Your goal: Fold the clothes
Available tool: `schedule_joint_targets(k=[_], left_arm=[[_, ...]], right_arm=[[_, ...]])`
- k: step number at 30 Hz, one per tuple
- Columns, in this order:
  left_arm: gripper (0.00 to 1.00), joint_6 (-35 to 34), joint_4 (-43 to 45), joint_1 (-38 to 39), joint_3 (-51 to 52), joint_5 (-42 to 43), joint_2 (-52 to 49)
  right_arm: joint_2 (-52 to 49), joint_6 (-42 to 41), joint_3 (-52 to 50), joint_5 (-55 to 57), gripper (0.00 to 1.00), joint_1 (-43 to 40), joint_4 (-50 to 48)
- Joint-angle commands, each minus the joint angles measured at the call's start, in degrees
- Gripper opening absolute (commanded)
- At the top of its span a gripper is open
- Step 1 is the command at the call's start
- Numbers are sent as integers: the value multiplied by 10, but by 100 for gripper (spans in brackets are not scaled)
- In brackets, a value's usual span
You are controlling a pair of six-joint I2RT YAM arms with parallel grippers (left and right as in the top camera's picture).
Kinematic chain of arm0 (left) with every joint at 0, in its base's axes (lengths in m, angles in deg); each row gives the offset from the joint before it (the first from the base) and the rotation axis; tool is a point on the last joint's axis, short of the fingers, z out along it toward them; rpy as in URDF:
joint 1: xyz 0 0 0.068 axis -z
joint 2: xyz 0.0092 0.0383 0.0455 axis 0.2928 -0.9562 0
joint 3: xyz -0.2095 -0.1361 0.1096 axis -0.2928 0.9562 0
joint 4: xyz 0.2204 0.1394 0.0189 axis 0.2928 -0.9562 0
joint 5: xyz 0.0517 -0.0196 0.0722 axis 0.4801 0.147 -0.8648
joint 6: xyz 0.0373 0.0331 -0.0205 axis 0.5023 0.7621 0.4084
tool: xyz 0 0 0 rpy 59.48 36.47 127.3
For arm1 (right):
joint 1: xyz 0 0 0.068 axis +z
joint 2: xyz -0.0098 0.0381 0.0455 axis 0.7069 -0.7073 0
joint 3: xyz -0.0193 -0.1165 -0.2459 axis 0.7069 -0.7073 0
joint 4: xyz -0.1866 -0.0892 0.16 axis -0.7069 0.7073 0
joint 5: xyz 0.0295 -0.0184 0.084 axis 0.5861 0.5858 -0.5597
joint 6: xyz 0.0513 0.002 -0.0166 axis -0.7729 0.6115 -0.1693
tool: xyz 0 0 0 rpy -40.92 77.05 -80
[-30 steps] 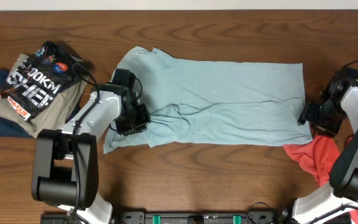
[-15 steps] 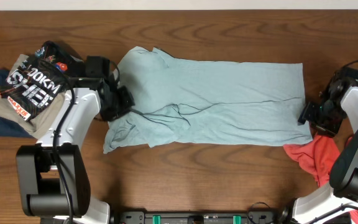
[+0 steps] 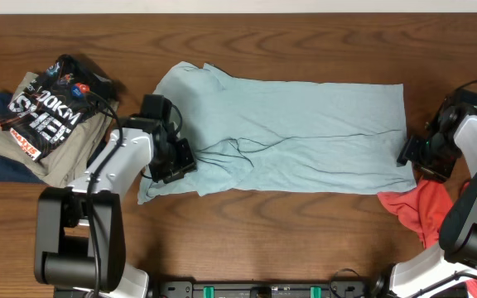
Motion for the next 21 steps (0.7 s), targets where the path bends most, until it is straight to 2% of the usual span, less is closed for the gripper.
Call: schedule_joint_targets(k=[1,5,11,12,14,19,21], left_arm=[[38,-2,19,4,23,1,2],[31,-4,39,4,37,-24,2],[30,-8,54,4,43,-26,2],[22,-8,58,4,43,-26,2],[15,-8,64,4,45,-24,2],[15,-8,67,4,45,-24,-7],[9,-8,70,4,45,-25,-8]], right_arm=[[7,0,-4,-1,64,-5,0],[7,0,-4,-1,64,-5,0],[7,0,-4,-1,64,-5,-1],[7,0,-4,-1,64,-5,-1],[7,0,-4,-1,64,-5,0],[7,0,-4,-1,64,-5,0],[7,0,-4,-1,64,-5,0]])
